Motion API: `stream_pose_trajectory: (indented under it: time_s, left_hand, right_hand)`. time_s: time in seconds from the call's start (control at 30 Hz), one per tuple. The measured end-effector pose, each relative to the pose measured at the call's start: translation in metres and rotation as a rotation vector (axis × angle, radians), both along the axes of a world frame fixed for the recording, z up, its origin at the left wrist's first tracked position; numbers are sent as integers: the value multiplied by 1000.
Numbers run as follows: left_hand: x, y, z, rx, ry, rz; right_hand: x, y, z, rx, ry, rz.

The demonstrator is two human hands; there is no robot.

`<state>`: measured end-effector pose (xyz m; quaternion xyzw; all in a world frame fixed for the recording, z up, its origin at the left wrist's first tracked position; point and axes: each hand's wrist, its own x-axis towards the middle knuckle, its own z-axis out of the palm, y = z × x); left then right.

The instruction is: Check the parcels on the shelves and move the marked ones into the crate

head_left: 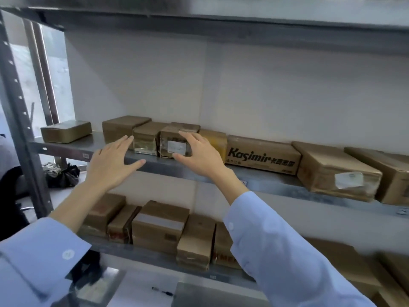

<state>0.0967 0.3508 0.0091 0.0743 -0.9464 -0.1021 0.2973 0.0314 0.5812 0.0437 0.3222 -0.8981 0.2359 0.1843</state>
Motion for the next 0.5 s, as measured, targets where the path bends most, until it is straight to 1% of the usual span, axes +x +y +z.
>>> stream_pose_trajectory:
  time_s: [0.1,0.27,0.4,0.5]
  left_hand:
    - [-17,-34,3,2,10,-3]
    - [-46,-96,9,-49,47,-31]
    - [-72,-136,20,-92,72,-91]
    - [-89,-163,27,-117,79,-170]
  right_hand:
    - [-15,-29,3,2,19,1]
    - [-30,-82,5,16,54,-29]
    - [-43,-125,6,52,124,-147]
    - [-46,-155,7,47,136,-208]
